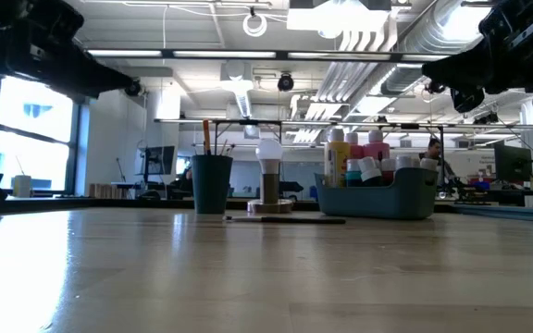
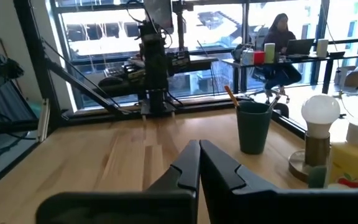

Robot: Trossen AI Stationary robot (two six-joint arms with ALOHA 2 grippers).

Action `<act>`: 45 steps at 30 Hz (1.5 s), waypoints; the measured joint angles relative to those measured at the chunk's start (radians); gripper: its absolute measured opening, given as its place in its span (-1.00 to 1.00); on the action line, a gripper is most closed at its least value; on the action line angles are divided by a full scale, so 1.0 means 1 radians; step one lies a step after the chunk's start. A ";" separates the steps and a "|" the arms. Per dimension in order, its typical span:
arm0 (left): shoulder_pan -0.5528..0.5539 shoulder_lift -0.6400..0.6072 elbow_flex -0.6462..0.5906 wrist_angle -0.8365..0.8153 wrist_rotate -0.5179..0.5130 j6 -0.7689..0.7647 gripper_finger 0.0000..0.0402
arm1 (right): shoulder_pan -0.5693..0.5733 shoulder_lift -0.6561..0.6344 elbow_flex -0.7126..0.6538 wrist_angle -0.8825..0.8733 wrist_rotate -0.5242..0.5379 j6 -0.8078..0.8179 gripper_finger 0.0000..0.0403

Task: Pick & Place Paint Supplies
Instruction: Put the silver paintbrush into the blue cup

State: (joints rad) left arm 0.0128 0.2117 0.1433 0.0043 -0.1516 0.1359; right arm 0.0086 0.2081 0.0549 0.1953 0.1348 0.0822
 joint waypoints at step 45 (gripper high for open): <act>-0.003 0.817 0.318 0.223 0.055 0.053 -1.00 | 0.000 0.912 0.436 0.116 -0.138 -0.154 -0.99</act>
State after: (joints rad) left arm 0.0096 1.0288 0.4617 0.2272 -0.0963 0.1892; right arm 0.0086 1.1206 0.4904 0.3111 -0.0032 -0.0719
